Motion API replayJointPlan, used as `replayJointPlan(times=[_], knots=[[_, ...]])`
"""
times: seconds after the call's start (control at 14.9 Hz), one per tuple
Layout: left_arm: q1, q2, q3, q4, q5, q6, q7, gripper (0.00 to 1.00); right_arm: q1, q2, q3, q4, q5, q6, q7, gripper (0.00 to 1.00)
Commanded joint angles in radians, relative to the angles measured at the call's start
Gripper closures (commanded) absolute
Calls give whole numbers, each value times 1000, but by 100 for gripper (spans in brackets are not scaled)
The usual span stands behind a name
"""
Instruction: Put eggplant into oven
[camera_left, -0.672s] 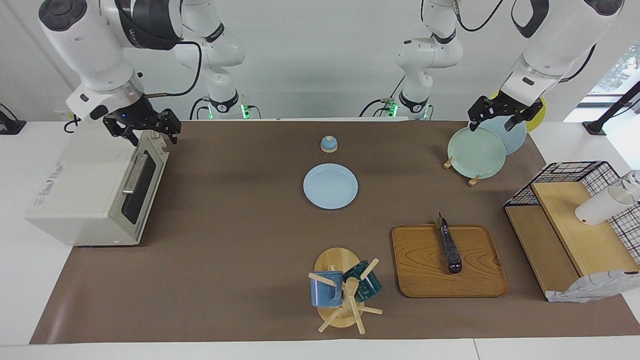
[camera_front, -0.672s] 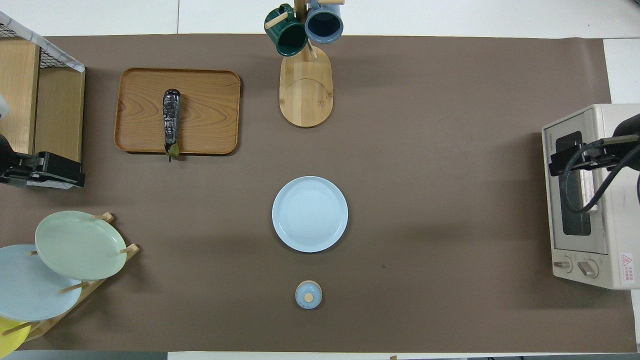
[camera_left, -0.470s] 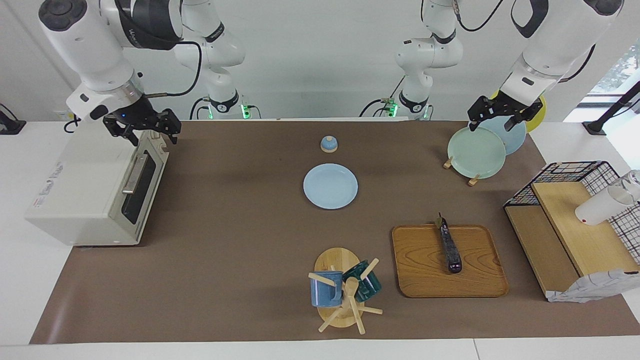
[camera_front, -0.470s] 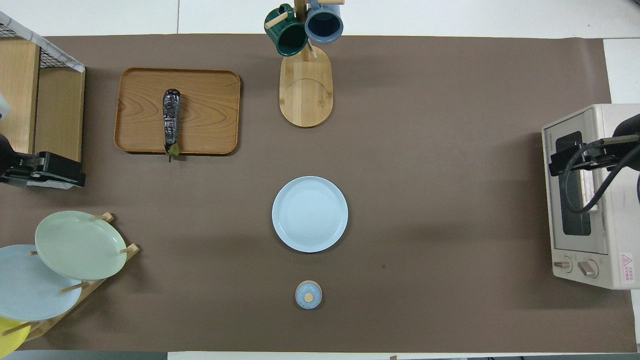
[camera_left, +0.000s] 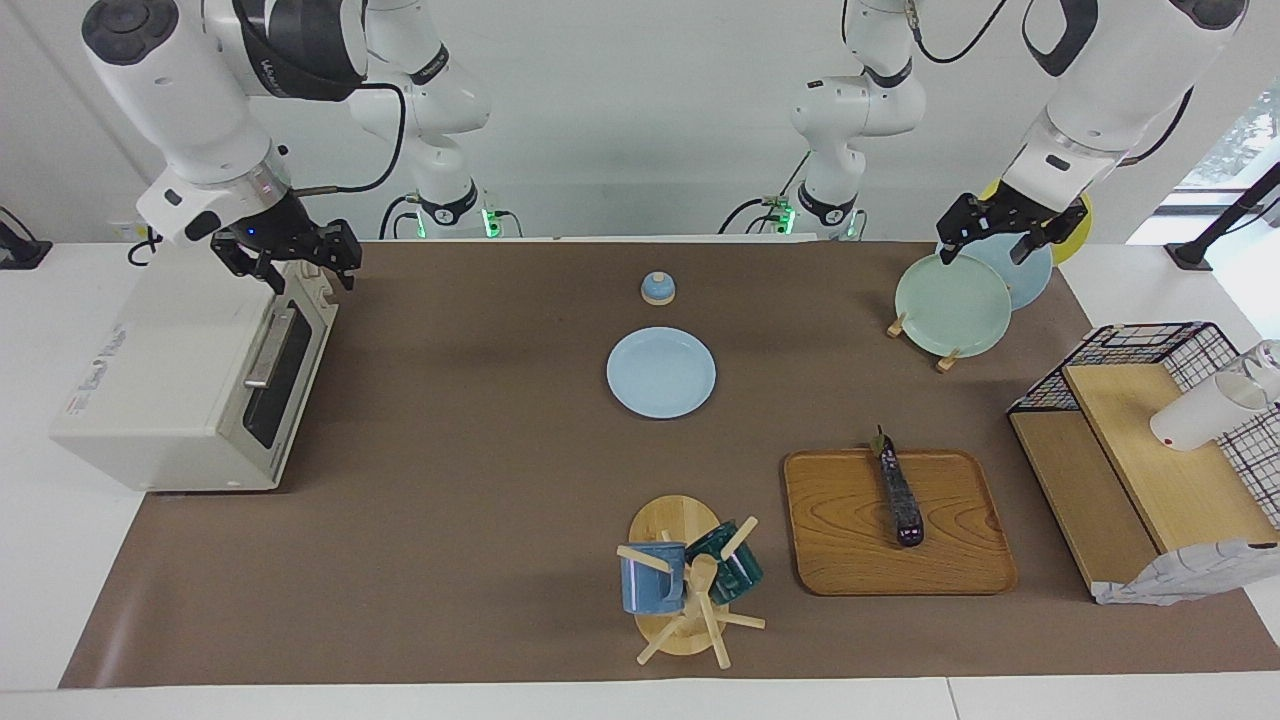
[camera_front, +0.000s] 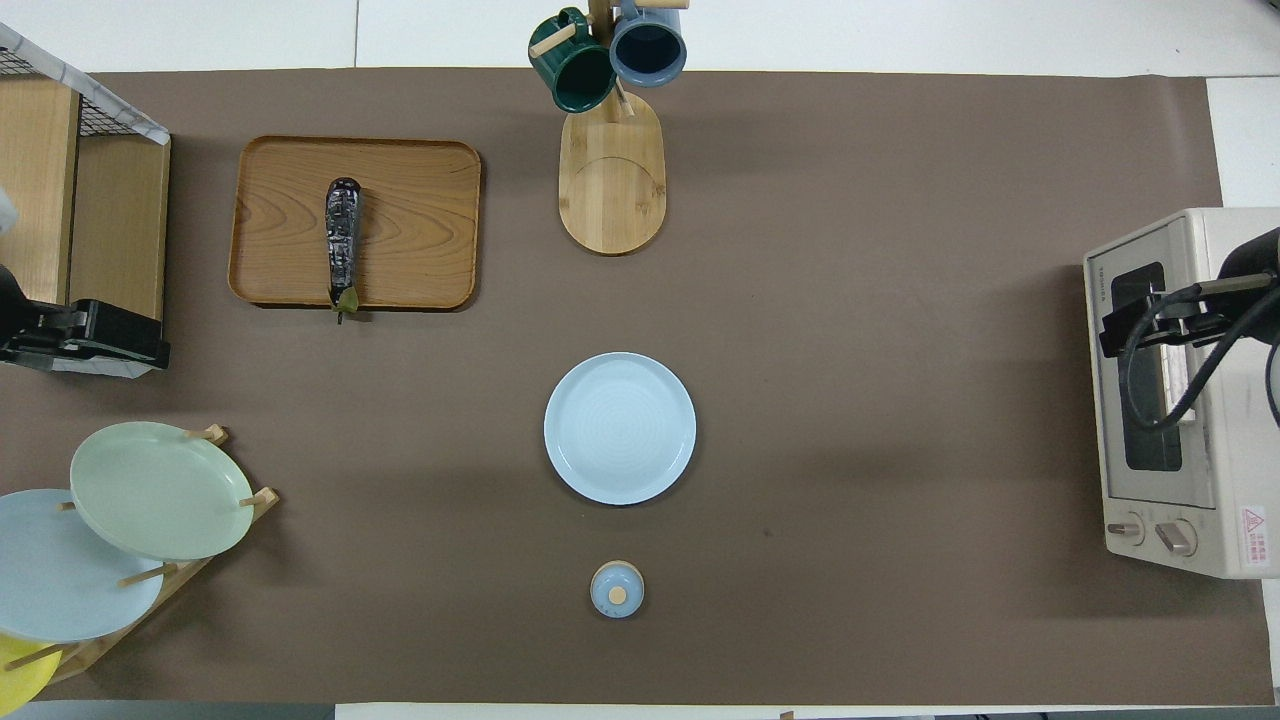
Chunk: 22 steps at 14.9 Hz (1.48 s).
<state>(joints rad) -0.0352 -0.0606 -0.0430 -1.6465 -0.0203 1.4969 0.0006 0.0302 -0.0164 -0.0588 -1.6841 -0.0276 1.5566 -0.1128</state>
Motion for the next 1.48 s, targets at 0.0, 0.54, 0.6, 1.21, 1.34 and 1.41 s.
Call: replayJointPlan(times=[0.0, 0.54, 0.6, 1.21, 1.34, 1.41], knots=[[1, -4, 3, -7, -12, 17, 10, 0, -50, -77, -3, -164, 12, 129, -80, 100], [-14, -10, 2, -9, -13, 16, 2, 0, -134, -108, -7, -400, -87, 390, -119, 100], [-14, -10, 0, -10, -13, 17, 1, 0, -136, -108, -7, -404, -90, 392, -132, 100], [-14, 43, -3, -30, -75, 132, -30, 0, -154, -108, -6, -425, -127, 393, -192, 100], [-15, 93, -3, -24, -93, 163, -30, 0, -148, -108, -4, -427, -120, 393, -192, 100], [-17, 125, -6, -19, -95, 187, -30, 0, -144, -108, -4, -436, -109, 393, -189, 100]])
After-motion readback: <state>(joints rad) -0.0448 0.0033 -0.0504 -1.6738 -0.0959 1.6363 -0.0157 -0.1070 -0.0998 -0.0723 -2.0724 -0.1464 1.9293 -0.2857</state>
